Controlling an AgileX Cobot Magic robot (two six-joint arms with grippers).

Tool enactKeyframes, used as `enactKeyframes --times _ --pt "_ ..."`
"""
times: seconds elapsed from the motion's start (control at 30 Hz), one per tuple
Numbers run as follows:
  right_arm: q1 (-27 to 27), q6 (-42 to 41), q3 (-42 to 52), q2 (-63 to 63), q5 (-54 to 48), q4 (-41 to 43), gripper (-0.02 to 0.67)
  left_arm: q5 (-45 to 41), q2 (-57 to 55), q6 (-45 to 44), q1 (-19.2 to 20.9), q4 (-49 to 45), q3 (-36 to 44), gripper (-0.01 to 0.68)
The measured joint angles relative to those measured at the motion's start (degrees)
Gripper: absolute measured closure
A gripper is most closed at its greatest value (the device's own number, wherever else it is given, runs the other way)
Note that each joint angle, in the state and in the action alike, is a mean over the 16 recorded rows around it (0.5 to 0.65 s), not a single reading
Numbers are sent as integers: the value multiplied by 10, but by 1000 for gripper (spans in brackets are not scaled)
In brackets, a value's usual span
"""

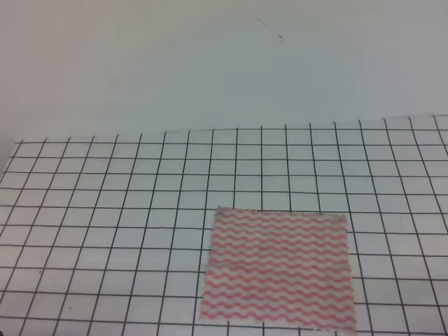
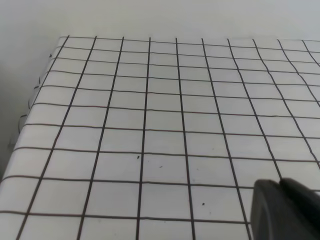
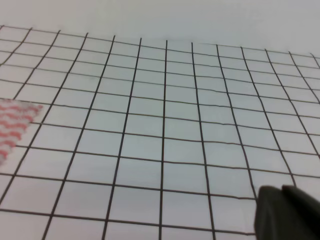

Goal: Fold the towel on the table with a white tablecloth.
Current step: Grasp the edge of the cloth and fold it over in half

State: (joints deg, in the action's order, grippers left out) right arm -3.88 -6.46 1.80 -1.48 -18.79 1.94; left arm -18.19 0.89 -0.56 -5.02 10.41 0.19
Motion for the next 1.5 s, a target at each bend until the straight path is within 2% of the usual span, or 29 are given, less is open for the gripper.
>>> enactKeyframes --times 1.13,1.33,1.5 --pt "0 0 0 0 3 -5 652 3 0 -7 0 -5 5 674" --pt "0 0 0 0 31 -72 652 12 0 -11 0 19 5 674" --pt "0 8 0 0 79 -192 652 33 0 -11 0 85 5 674"
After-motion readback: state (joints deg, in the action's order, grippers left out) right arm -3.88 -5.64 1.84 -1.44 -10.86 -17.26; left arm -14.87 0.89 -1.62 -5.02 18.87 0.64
